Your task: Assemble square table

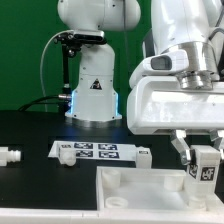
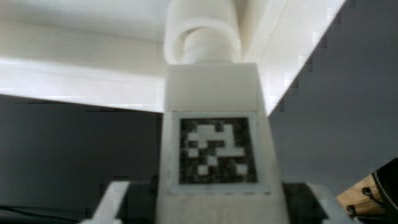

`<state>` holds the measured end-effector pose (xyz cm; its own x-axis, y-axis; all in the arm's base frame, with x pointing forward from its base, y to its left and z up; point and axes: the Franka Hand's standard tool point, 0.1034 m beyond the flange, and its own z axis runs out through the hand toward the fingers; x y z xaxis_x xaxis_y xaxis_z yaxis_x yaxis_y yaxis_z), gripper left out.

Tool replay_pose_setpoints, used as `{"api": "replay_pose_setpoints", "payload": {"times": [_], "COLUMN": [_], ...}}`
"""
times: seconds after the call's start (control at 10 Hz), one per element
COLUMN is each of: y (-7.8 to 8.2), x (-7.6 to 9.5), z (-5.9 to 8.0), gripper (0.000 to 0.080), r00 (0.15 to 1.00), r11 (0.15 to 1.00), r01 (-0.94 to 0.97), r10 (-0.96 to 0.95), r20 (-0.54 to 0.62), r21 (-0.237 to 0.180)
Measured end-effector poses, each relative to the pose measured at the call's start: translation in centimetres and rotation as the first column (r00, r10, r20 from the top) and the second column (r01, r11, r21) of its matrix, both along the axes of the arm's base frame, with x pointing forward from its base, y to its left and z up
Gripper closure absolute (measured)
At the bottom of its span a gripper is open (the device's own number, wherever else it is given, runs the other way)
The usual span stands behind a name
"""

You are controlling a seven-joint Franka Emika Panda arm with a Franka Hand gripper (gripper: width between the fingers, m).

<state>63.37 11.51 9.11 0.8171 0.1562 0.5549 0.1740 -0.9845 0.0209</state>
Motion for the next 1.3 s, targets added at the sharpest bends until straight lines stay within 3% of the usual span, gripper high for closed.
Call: {"api": "replay_pose_setpoints", "payload": {"times": [0.5,1.0,1.1,1.2,1.3], "y": [-0.6,-0.7,-0.4,0.0,0.6], "x": [-0.5,-0.4,-0.6,-0.2,0.1], "z": [-1.2,-1.4,-1.5,-1.1,-1.0], "gripper": [0.0512,0.0512,0.0284,0.0284,0.0178], "r00": [1.000,1.000,0.999,0.996,0.988], "r11": [1.000,1.000,1.000,1.000,0.999], "r01": [0.007,0.009,0.002,0.003,0.008], "r10": [-0.007,-0.009,-0.002,-0.002,-0.002], "r20": [-0.009,-0.012,-0.050,-0.088,-0.152], "r21": [-0.007,-0.007,0.001,0.017,0.039]}}
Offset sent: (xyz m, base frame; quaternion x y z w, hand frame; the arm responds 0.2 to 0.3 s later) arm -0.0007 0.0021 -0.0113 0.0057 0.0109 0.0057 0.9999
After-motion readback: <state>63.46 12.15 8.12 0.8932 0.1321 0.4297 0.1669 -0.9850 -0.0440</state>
